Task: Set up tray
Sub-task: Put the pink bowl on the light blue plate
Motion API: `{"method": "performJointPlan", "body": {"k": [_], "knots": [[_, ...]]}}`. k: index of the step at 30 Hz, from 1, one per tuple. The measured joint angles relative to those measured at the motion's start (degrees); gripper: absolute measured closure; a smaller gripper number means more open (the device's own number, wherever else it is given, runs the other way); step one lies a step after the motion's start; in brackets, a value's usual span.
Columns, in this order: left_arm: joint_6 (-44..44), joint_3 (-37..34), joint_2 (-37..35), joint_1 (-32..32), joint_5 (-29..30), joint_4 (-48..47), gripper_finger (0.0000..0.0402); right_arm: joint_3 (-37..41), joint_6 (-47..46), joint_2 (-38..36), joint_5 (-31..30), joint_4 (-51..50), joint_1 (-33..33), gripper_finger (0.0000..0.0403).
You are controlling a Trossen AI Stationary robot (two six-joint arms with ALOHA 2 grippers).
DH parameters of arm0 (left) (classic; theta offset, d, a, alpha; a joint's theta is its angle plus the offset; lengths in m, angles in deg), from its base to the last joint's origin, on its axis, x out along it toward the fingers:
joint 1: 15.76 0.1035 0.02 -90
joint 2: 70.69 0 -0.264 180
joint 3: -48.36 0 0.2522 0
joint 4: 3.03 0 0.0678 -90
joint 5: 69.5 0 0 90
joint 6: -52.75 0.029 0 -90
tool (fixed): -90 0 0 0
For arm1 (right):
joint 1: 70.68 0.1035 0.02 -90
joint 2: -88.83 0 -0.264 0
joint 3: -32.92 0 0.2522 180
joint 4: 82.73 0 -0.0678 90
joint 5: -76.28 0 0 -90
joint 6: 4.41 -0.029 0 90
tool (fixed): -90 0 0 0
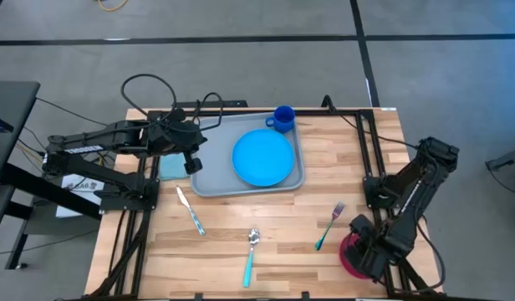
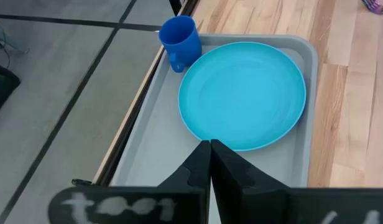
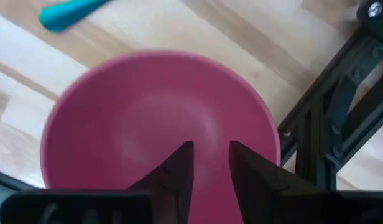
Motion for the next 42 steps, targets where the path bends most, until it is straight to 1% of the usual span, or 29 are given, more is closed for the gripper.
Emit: {"method": "performJointPlan", "body": {"k": [4,9,13,18,22,26,38,42], "knots": [[-0.37,0.00,0.00,0.00,0.00,0.00,0.0401,-0.02,1.65,-0.93,0.52,-1.79,0.29,0.0270],[0.21,0.00,0.00,0.00,0.00,0.00,0.0401,-0.02,5.75,-1.64,-0.01,-8.26,0.27,0.0216],[-0.36,0.00,0.00,0.00,0.00,0.00,0.0401,-0.02,6.94,-1.64,-0.01,-9.82,0.29,0.0197],[0.15,0.00,0.00,0.00,0.00,0.00,0.0401,-0.04,14.53,-1.64,0.24,-8.49,0.29,0.0199],[-0.03,0.00,0.00,-0.01,0.00,0.00,0.0401,0.04,15.07,-1.67,-0.46,-10.14,0.29,0.0206],[-0.33,0.00,0.00,0.00,0.00,0.00,0.0401,1.60,17.56,-1.70,-0.52,-6.54,0.29,0.0213],[-0.26,0.00,0.00,0.00,0.01,0.01,0.0401,9.55,17.61,-1.68,0.49,2.06,0.29,0.0219],[0.21,0.00,0.00,0.00,0.01,0.00,0.0401,11.95,17.12,-1.68,0.49,7.04,0.25,0.0219]]}}
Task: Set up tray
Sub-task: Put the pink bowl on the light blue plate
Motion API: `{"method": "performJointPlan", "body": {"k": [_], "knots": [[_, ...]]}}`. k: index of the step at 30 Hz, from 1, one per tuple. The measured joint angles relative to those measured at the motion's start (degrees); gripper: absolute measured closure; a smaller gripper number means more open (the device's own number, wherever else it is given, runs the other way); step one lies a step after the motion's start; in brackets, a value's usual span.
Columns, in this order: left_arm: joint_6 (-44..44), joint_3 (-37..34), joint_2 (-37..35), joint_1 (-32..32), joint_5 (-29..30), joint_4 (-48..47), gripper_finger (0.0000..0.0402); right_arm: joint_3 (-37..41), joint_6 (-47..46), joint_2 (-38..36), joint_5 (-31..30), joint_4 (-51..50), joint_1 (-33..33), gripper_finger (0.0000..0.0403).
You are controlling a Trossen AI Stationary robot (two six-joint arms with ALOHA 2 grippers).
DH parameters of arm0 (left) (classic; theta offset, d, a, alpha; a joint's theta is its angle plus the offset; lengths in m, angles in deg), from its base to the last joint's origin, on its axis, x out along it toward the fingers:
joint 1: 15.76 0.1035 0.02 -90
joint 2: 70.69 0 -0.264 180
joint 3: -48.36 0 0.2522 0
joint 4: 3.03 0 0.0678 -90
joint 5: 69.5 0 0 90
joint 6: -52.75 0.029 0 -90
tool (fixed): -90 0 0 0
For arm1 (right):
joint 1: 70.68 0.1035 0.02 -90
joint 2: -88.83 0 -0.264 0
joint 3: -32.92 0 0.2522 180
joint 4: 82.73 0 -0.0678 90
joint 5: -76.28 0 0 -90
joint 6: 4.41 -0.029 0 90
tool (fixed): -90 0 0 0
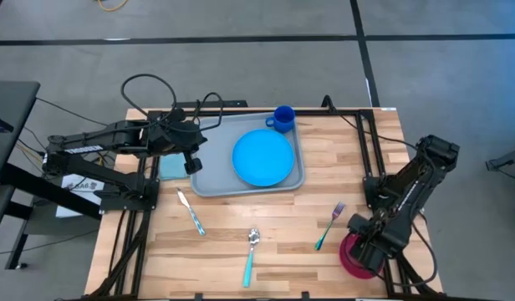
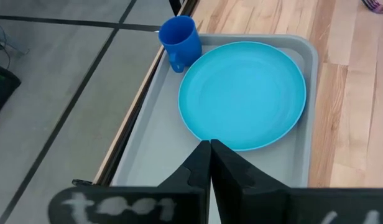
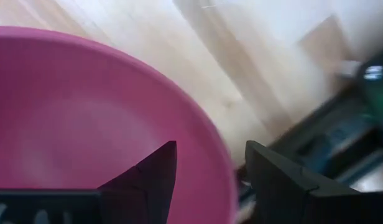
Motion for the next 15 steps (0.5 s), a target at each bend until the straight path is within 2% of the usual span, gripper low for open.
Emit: {"method": "performJointPlan", "body": {"k": [7,11,15], "knots": [[-0.68,0.00,0.00,0.00,-0.01,0.01,0.0401,5.42,-3.36,0.00,0.10,9.34,-0.55,0.0252],[-0.51,0.00,0.00,-0.01,-0.01,0.00,0.0401,6.30,-5.54,-0.13,1.78,10.26,-1.71,0.0303],[-0.10,0.00,0.00,0.00,0.01,0.00,0.0401,6.19,-3.10,-0.31,0.54,14.29,-3.61,0.0365]]}}
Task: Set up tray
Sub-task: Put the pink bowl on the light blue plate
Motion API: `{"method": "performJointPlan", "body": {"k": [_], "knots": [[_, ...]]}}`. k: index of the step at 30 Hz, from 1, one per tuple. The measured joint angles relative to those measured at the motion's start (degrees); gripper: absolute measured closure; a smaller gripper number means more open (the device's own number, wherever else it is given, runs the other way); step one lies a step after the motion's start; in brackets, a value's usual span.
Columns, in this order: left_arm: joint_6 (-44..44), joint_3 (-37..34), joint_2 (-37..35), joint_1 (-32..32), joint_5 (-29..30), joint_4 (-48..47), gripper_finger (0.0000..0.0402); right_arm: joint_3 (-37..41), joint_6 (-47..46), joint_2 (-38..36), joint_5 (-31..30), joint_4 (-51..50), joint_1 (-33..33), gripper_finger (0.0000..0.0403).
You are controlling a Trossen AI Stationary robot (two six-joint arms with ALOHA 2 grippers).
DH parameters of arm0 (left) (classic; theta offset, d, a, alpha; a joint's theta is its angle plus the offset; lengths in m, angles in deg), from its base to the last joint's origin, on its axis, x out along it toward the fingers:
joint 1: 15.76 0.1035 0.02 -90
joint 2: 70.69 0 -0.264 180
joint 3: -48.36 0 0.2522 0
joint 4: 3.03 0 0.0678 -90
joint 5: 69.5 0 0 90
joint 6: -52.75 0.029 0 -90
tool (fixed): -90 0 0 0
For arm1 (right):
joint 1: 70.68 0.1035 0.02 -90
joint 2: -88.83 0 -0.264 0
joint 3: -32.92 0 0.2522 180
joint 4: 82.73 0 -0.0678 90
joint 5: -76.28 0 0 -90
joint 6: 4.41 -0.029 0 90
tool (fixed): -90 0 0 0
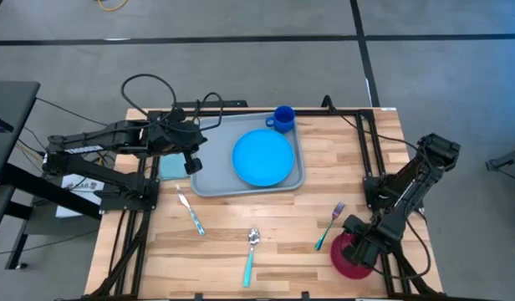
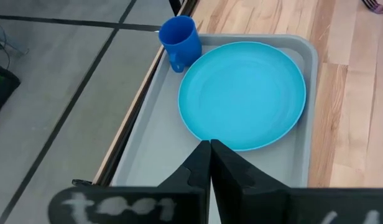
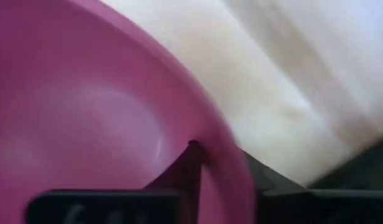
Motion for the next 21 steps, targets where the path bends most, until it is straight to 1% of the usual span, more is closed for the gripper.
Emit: {"method": "performJointPlan", "body": {"k": [2,4,5,8,10,12,14,17,21], "knots": [[-0.38,0.00,0.00,0.00,0.00,0.00,0.0401,-0.14,-0.35,-0.10,-0.76,2.17,-1.22,0.0388],[-0.26,0.00,0.00,0.00,0.00,0.00,0.0401,0.03,-3.97,0.07,-1.70,4.23,-2.54,0.0390],[-0.14,0.00,0.00,0.00,-0.01,0.01,0.0401,0.07,-6.40,0.13,-3.37,5.58,-3.09,0.0387],[-0.38,0.00,0.00,0.00,-0.01,0.00,0.0401,0.37,-11.15,0.47,-12.07,10.44,-4.57,0.0382],[-0.45,0.00,0.00,-0.01,-0.02,0.02,0.0401,0.37,-14.81,0.64,-18.56,12.72,-6.01,0.0389],[0.00,0.00,0.00,-0.02,-0.02,0.00,0.0401,0.33,-17.08,0.75,-22.54,14.38,-8.11,0.0396],[0.12,0.00,-0.02,0.00,-0.02,0.00,0.0401,-0.90,-15.28,0.74,-23.34,14.56,-10.84,0.0396],[-0.44,0.00,-0.02,0.00,-0.01,0.00,0.0401,-3.71,-8.67,0.73,-23.16,14.47,-15.70,0.0392],[-0.29,0.00,-0.02,0.00,0.00,0.01,0.0401,-9.59,5.24,0.64,-23.04,14.52,-23.63,0.0398]]}}
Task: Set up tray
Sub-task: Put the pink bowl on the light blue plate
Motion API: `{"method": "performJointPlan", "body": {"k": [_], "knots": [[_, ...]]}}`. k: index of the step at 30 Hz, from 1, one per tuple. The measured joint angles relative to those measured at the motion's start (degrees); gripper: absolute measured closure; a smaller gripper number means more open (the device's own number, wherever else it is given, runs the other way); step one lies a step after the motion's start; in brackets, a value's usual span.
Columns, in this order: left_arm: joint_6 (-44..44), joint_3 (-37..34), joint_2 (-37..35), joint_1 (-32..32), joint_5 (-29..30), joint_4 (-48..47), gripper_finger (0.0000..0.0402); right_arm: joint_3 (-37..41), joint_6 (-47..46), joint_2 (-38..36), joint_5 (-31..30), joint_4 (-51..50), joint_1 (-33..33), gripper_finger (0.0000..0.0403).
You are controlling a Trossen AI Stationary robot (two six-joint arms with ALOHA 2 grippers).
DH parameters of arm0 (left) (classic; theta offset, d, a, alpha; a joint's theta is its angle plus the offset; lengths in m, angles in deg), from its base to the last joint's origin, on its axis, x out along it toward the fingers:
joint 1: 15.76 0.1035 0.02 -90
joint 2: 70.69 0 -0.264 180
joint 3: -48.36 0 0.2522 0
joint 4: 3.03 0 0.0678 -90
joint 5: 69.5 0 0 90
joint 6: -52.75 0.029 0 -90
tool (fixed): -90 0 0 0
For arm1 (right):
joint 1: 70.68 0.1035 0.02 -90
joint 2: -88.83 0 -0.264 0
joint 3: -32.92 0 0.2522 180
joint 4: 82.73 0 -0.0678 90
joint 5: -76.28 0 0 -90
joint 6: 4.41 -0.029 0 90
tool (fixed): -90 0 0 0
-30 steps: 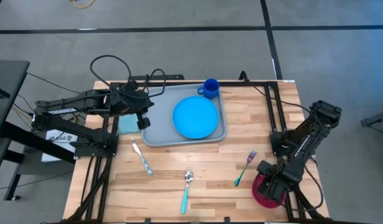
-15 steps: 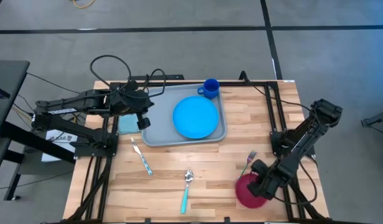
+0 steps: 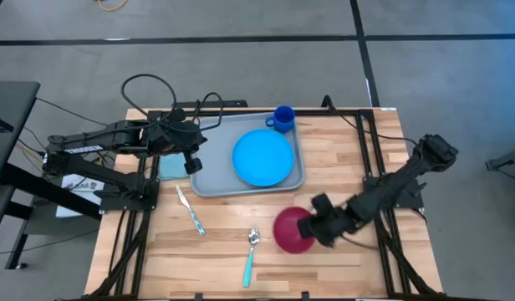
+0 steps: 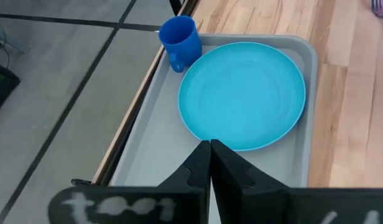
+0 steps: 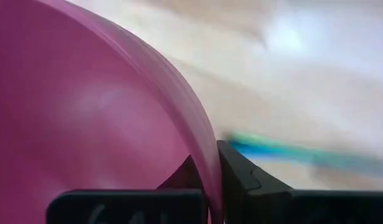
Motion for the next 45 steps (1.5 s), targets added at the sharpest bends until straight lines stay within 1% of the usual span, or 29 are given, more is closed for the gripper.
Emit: {"method": "performJointPlan", "body": {"k": [2,6,10,12,16,18,22,25,27,30,36,40,45], "knots": [[0.41,0.00,0.00,0.00,0.00,-0.01,0.0401,-3.12,5.94,0.00,0.03,-1.73,-4.52,0.0397],[0.02,0.00,0.00,0.00,0.00,-0.01,0.0401,-9.09,15.77,0.00,-0.08,-8.94,-14.37,0.0395],[0.15,0.00,0.00,0.00,0.00,0.00,0.0401,-12.56,22.63,-0.04,0.13,-13.44,-24.52,0.0396],[-0.12,0.00,0.00,0.00,0.00,0.00,0.0401,-12.75,24.73,-0.07,2.29,-12.75,-29.95,0.0396],[0.33,0.00,0.00,0.00,0.00,-0.01,0.0401,-12.77,26.94,1.56,11.26,-10.50,-39.89,0.0395],[0.42,0.00,0.00,-0.01,0.00,-0.01,0.0401,-12.74,29.39,2.85,13.07,-10.35,-43.30,0.0395],[0.06,0.00,-0.02,-0.01,0.00,0.00,0.0401,-12.70,33.23,6.91,15.23,-9.44,-46.86,0.0398],[0.43,0.00,0.00,-0.01,-0.02,-0.01,0.0401,-12.79,35.63,10.05,17.75,-5.31,-47.92,0.0396],[0.41,0.00,0.00,0.00,0.00,-0.01,0.0401,-13.03,36.28,12.21,18.27,-3.15,-48.59,0.0393],[-0.01,0.00,0.00,0.00,-0.10,-0.01,0.0401,-15.27,37.51,15.84,19.41,-3.01,-50.13,0.0393],[-0.11,0.00,0.00,0.00,-0.35,-0.01,0.0401,-23.13,42.62,23.54,23.13,-3.04,-52.11,0.0394],[-0.14,0.00,0.02,-0.02,-0.57,-0.01,0.0401,-28.62,47.12,27.91,23.46,-6.46,-52.06,0.0387],[-0.14,0.00,0.01,-0.02,-0.81,-0.02,0.0401,-34.47,51.22,31.89,23.09,-14.54,-52.08,0.0380]]}}
